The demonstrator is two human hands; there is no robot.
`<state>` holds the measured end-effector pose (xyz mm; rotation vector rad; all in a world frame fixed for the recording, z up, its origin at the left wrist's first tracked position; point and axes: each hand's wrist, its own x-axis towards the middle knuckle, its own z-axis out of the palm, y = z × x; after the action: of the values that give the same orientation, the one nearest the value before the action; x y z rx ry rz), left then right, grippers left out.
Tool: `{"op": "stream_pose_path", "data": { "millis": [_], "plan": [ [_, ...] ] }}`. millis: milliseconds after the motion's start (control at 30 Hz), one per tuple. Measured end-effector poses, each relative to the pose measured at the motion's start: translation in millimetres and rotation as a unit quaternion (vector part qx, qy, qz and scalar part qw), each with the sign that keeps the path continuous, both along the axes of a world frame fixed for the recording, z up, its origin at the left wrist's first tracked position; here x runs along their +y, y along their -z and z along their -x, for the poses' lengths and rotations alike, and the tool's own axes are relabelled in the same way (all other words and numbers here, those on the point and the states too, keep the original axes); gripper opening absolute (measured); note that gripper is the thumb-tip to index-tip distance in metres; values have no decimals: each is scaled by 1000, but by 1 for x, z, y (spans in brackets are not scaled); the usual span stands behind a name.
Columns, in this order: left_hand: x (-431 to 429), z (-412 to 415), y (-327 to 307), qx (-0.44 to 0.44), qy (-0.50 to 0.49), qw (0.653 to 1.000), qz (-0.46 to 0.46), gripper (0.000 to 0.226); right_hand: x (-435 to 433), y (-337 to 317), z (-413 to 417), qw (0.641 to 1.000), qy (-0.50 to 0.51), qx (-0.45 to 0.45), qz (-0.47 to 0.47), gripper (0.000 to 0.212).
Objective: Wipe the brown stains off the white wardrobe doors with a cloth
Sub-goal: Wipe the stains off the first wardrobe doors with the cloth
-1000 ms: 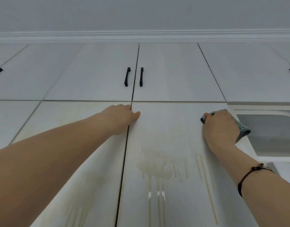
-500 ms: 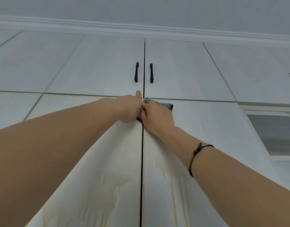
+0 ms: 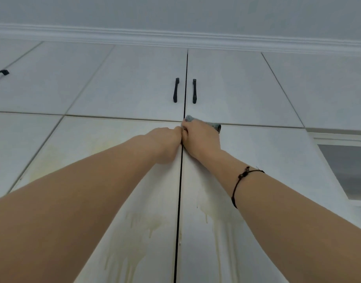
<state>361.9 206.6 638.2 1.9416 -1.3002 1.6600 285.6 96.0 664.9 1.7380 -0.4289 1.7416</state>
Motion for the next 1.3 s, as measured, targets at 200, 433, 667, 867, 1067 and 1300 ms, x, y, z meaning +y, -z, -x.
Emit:
{"op": "stream_pose_path", "data": {
  "millis": [200, 433, 667, 867, 1067, 1300],
  "plan": [
    [2, 5, 2, 40, -5, 999, 11, 34, -28, 62, 34, 989, -8, 102, 107, 28],
    [4, 4, 4, 52, 8, 999, 5, 54, -9, 12, 12, 997, -41, -44, -52, 18],
    [-7, -1, 12, 39, 25, 998, 35, 61, -7, 81, -5, 995, -45, 56, 69, 18],
    [-10, -3, 13, 25, 26, 997, 61, 46, -7, 34, 6, 999, 19, 12, 42, 22],
    [-22, -4, 15, 9, 3, 996, 88, 65, 3, 9, -14, 988, 131, -74, 21, 28],
    [-47, 20, 26, 21, -137, 982, 127, 79, -30, 30, 22, 999, 8, -5, 46, 30]
  ]
}}
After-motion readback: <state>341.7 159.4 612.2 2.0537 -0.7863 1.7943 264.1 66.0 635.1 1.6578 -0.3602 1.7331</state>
